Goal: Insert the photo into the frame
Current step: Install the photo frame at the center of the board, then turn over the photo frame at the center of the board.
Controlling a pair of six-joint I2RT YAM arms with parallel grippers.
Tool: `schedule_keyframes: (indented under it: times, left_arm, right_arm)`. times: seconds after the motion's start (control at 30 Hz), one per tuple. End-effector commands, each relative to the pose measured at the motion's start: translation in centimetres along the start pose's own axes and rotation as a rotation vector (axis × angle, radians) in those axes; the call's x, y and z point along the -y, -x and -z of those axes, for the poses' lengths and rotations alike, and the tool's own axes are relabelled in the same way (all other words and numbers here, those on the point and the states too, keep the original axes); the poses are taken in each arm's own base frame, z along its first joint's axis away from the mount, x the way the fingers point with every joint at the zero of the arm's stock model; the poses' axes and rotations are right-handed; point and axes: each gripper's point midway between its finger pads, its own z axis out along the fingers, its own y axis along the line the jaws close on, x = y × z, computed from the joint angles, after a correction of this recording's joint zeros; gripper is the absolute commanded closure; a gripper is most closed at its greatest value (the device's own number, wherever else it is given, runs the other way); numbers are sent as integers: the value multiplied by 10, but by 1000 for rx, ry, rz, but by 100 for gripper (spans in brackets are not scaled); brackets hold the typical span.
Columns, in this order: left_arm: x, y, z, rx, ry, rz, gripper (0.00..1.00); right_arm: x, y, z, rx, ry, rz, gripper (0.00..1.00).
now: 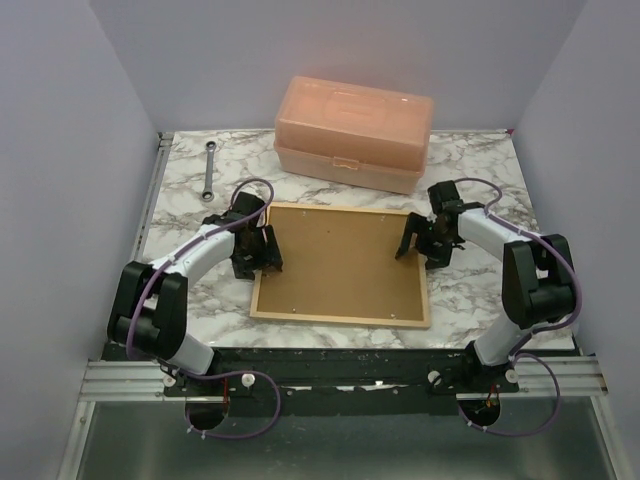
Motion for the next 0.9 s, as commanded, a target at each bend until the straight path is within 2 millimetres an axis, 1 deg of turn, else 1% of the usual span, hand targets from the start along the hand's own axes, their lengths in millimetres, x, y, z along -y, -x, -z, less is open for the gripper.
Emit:
schedule_keyframes:
  times: [0.0,0.07,0.2,0.27,0.37,0.4,0.5,0.57,0.6,0.63,0.67,0.77,0.87]
  left_arm:
    - [16,21,18,86,-26,-33,24]
    - [6,21,21,100,23,-33,17]
    - [-7,20,30,141,69,-28,15]
    - [-9,19,37,163,63,-25,15]
    - [-6,13,50,195,14,-31,15]
    - [-4,12,56,217,-13,-36,15]
    - [9,-2,71,247,-160,-56,15]
    - [20,-12,85,284,-274,-67,11]
    - [25,-16,90,300,-329,-78,5]
    - [30,-22,94,308,-381,-86,2]
    - [35,-26,102,324,-434,-95,1]
    - [44,-41,115,333,-543,-104,2]
    - [51,-53,120,328,-598,-121,1]
  right_arm:
    - [-30,-24,-14,-87,130,-8,12]
    - [-25,-26,-12,-81,110,-2,10]
    - [-16,-30,-4,-57,80,16,7]
    - [-10,-34,1,-54,57,27,6]
    - [-1,-47,8,-60,42,41,6]
    - [2,-51,10,-62,42,43,6]
    - [4,-63,13,-71,62,37,6]
    - [1,-68,14,-77,86,30,6]
    - [0,-71,13,-84,98,25,6]
    - [-3,-73,11,-87,108,25,6]
    - [-6,-75,9,-92,116,27,6]
    - [-19,-78,2,-107,122,49,6]
    - [-35,-76,-5,-118,124,75,6]
